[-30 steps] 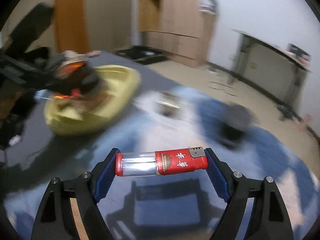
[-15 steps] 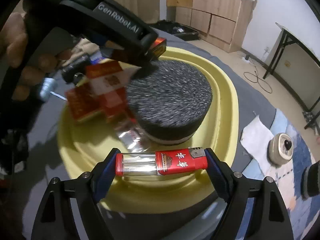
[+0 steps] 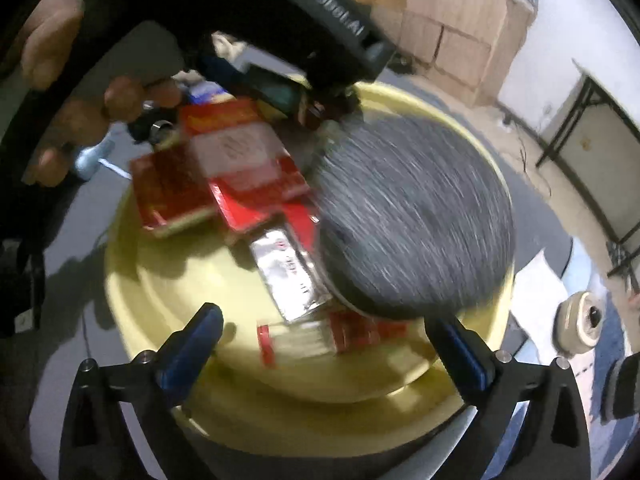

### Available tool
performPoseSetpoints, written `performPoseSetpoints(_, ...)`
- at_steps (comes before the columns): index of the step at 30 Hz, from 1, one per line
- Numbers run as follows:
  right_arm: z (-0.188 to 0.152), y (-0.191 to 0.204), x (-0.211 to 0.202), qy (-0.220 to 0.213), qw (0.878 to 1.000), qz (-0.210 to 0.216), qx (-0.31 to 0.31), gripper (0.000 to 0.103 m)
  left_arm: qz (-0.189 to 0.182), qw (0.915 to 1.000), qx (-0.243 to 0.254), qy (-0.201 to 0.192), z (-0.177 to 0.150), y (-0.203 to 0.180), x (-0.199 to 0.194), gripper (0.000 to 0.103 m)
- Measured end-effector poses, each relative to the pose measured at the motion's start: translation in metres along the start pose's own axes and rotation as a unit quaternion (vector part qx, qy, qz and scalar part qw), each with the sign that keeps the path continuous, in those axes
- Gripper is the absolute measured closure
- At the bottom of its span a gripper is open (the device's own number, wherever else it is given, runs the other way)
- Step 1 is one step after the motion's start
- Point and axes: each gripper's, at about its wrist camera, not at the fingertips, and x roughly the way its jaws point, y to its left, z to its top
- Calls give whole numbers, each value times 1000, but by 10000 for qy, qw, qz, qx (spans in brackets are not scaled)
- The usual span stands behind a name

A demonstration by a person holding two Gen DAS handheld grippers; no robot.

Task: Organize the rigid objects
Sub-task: 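Drop the red lighter and dark brown pack into the tray with both tools, then grasp the second black foam disc with the right tool while the left grasps the white tin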

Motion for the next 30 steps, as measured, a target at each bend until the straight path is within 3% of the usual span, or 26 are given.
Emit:
performPoseSetpoints(6, -23, -2, -61, -957, 9944, -253, 378, 0, -486, 9928, 1044, -333, 11, -78, -48, 0)
performPoseSetpoints(9, -52, -32, -103, -1563, 9815, -579, 941, 0, -699, 9780, 1934, -352, 10, -144, -50, 0)
performPoseSetpoints(11, -75, -69, -121, -1750, 9695, -1003, 1392, 0, -665, 9744, 2131, -272, 9, -177, -36, 0)
performPoseSetpoints(14, -109, -133, -122, -1490, 9484, -1829, 2121, 0, -704, 9763, 2045, -43, 4, -215, -3, 0)
performPoseSetpoints(18, -144, -211, -106, -871, 9265, -1883, 3138, 0, -379, 9667, 2523, 218, -13, -245, 41, 0)
performPoseSetpoints(22, -141, -234, -92, -736, 9314, -1789, 3083, 0, -132, 9575, 2864, 306, -19, -260, 68, 0)
performPoseSetpoints(27, -135, -260, -76, -700, 9333, -1503, 3186, 0, 72, 9557, 2929, 278, -15, -271, 92, 1)
performPoseSetpoints(29, -136, -269, -67, -602, 9341, -1465, 3200, 0, 275, 9550, 2948, 191, -12, -274, 99, 6)
performPoseSetpoints(30, -138, -276, -68, -517, 9346, -1466, 3198, 0, 203, 9555, 2935, 192, -9, -274, 103, 12)
